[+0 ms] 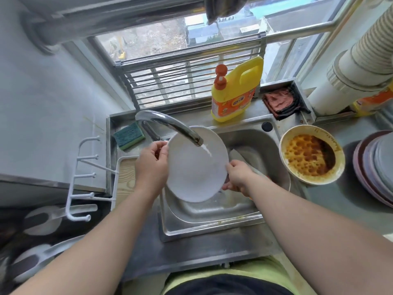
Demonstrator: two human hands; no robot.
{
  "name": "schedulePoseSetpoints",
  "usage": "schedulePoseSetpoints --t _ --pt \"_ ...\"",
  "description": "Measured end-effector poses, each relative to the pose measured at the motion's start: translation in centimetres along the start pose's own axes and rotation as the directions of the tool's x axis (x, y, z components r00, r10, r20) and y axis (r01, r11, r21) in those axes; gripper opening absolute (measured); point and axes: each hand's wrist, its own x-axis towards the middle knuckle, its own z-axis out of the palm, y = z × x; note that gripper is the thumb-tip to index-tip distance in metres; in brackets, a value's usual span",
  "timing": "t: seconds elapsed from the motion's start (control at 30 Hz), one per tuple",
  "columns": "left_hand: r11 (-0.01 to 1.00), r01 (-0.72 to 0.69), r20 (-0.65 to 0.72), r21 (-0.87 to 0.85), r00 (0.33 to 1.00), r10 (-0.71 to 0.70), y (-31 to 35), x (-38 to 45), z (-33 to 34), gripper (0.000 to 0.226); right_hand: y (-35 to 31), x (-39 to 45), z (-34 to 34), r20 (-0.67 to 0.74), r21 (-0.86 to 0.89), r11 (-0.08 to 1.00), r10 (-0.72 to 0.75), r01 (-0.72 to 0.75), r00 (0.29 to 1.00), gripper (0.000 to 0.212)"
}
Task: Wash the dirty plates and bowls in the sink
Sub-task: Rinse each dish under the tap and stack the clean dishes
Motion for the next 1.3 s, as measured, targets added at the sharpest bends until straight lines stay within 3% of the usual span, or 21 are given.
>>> schedulePoseSetpoints --t 0.1,0.2,0.4,0.53,0.6,0.7,0.8,1.0,1.13,1.3 --pt "0.999 0.035 0.02 0.031 0.999 -0.036 -0.5 0.4 -1.4 0.015 0.5 0.5 0.9 0.019 -0.12 0.99 -0.073 0.075 0.997 0.013" --pt "0.987 0.158 0.091 0.041 0.983 -0.161 -1.2 0.8 -1.4 0.023 0.7 1.0 0.2 -0.008 -0.171 0.974 -0.15 0.146 0.989 0.026" --pt "0.937 0.35 0.196 -0.005 0.919 -0.342 -0.9 -0.3 0.9 0.025 0.2 -0.1 -5.0 -0.02 0.065 0.998 0.016 -0.015 1.0 0.023" --pt "0.773 0.596 0.397 -0.219 0.778 -0.487 -2.0 -0.9 4.3 0.03 0.8 -1.5 -9.1 -0.007 0.291 0.957 -0.014 0.015 1.0 0.026" --pt "0.717 0.645 0.483 -0.265 0.732 -0.481 -2.7 -1.6 5.7 0.038 1.1 -2.0 -11.0 0.022 0.358 0.933 -0.033 0.023 0.999 0.027" --pt "0.72 0.636 0.565 -0.277 0.714 -0.413 -3.5 -2.7 7.0 0.028 1.3 -2.6 -12.3 0.068 0.423 0.906 -0.073 0.037 0.995 0.019" --pt "0.746 0.635 0.566 -0.201 0.697 -0.441 -3.9 -2.9 8.1 0.031 1.9 -3.1 -12.2 0.043 0.318 0.942 -0.127 0.107 0.991 0.013" --pt "0.767 0.632 0.54 -0.113 0.687 -0.486 -3.6 -2.7 10.6 0.026 3.3 -2.0 -10.9 -0.266 -0.021 0.977 -0.21 0.212 0.941 0.039" --pt "0.633 0.748 0.561 -0.198 0.616 -0.552 -3.0 -3.0 11.9 0.023 3.2 -1.7 -10.8 -0.407 -0.096 0.982 -0.188 0.163 0.894 0.044" --pt "0.505 0.806 0.563 -0.31 0.583 -0.586 -2.8 -3.4 11.5 0.021 2.1 -1.6 -10.1 -0.429 -0.146 0.981 -0.176 0.124 0.886 0.041"
